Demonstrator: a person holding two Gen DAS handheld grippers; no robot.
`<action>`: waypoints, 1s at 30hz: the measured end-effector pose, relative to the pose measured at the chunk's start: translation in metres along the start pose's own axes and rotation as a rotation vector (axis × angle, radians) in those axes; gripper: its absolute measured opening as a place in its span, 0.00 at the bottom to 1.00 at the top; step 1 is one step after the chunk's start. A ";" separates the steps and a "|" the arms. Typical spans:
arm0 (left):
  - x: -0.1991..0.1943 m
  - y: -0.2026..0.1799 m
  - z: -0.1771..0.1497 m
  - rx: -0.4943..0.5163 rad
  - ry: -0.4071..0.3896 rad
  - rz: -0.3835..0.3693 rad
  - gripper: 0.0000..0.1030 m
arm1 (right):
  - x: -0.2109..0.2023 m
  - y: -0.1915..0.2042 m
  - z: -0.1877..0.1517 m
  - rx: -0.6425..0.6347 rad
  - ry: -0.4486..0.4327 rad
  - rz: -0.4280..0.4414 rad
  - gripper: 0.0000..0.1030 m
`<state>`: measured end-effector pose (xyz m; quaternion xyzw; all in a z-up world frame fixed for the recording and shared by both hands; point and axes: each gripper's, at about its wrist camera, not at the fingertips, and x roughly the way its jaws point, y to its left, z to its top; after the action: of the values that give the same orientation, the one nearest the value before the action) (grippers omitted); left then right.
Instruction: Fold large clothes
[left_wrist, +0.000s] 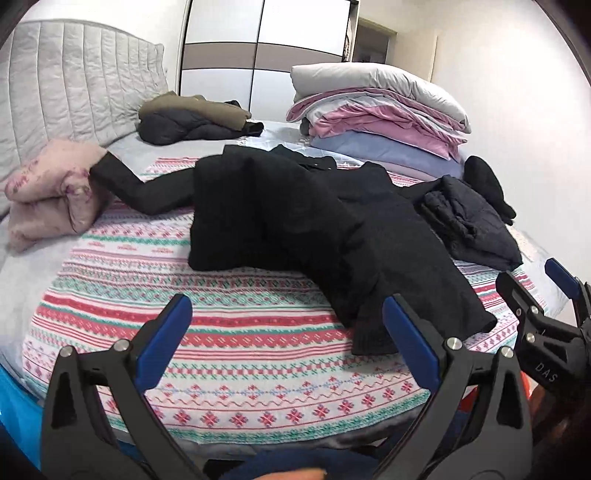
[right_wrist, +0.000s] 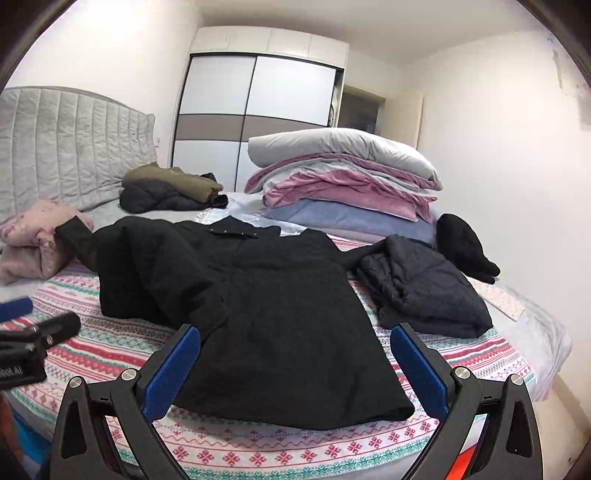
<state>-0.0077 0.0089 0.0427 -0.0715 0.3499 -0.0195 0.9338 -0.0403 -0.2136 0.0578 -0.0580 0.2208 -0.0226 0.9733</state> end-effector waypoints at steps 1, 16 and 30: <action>0.001 0.001 0.002 -0.005 0.011 0.007 0.99 | 0.002 -0.002 0.000 -0.001 0.007 0.006 1.00; 0.032 0.011 0.018 0.020 0.010 0.025 1.00 | 0.043 -0.022 -0.004 -0.029 0.078 -0.002 1.00; 0.121 0.124 0.054 -0.151 0.133 0.005 0.94 | 0.169 -0.195 -0.105 0.538 0.547 0.142 1.00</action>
<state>0.1174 0.1274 -0.0137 -0.1392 0.4119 0.0042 0.9005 0.0629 -0.4301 -0.0841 0.2230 0.4616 -0.0269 0.8582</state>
